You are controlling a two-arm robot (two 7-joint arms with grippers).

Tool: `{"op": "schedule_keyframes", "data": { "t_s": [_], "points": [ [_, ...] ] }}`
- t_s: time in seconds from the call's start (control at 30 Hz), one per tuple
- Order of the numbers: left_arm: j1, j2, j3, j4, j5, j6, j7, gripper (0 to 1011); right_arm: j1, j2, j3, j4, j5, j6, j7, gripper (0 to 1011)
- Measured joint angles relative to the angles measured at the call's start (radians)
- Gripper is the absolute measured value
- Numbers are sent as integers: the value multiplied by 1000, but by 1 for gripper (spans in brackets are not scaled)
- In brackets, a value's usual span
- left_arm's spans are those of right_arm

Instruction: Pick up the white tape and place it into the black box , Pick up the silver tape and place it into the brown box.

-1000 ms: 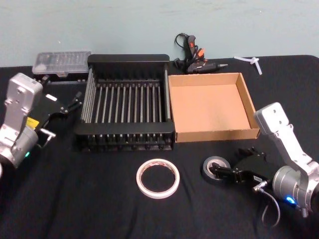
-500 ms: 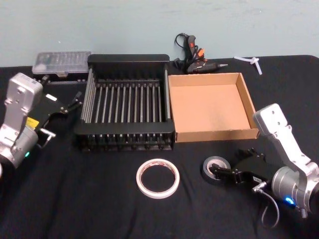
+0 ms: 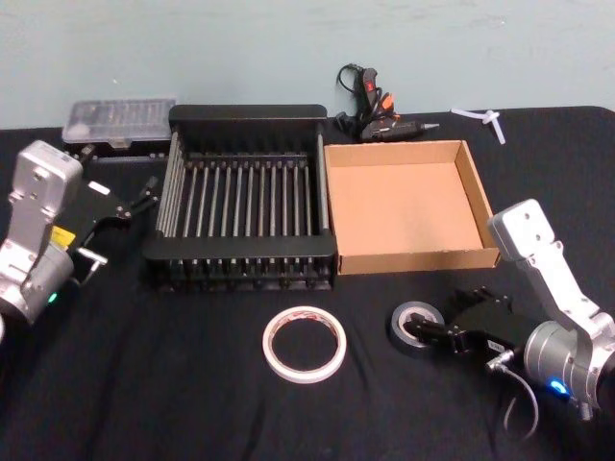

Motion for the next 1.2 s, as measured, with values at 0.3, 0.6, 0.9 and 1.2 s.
{"op": "schedule_keyframes", "data": {
  "t_s": [0.3,0.6,0.9,1.2],
  "points": [
    [0,0,0,0,0,0,0,1001,0,1,-1,0,2,-1,-1,630],
    [0,0,0,0,0,0,0,1001,0,1,-1,0,2,-1,-1,346],
    [0,0,0,0,0,0,0,1001,0,1,-1,0,3,-1,-2,158],
    [0,0,0,0,0,0,0,1001,-5,-4,7,-1,2,-9,8,158]
  ]
}}
